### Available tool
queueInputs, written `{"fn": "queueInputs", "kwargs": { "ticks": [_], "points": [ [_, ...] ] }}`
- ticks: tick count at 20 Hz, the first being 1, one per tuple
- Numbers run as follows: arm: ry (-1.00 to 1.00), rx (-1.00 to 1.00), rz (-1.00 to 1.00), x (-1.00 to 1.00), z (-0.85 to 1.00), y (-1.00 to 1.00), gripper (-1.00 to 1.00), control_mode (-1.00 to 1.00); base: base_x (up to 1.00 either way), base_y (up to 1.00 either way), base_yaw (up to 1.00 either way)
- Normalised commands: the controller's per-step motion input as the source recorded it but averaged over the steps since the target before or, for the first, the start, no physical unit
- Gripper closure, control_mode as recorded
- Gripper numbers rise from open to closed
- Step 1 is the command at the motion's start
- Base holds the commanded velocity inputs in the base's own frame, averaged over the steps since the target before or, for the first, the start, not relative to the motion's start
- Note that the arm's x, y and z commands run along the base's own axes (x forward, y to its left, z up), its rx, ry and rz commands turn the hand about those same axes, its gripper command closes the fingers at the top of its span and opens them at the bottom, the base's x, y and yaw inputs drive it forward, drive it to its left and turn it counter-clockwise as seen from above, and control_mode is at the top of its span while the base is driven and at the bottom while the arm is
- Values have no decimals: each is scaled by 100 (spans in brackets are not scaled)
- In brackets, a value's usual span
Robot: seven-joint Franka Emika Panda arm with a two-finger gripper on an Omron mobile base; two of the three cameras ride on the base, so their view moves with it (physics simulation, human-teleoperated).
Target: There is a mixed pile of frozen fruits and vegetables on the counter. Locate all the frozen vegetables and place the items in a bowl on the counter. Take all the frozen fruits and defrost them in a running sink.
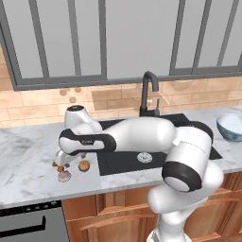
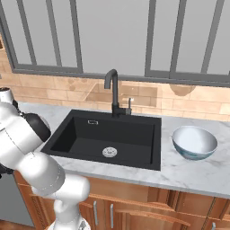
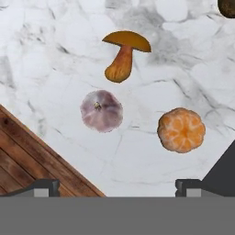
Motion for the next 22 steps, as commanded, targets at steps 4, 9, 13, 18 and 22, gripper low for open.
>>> {"fn": "queueInputs", "kwargs": {
  "ticks": [4, 9, 13, 18, 22],
  "points": [
    [0, 0, 0, -13, -15, 22, -100, -100, 0, 0, 0],
    [0, 0, 0, -5, -16, 13, -100, -100, 0, 0, 0],
    [-1, 0, 0, 3, -8, 12, -100, -100, 0, 0, 0],
    [-1, 0, 0, 11, -3, 5, -100, -100, 0, 0, 0],
    [0, 0, 0, 15, -2, 2, -100, -100, 0, 0, 0]
  ]
}}
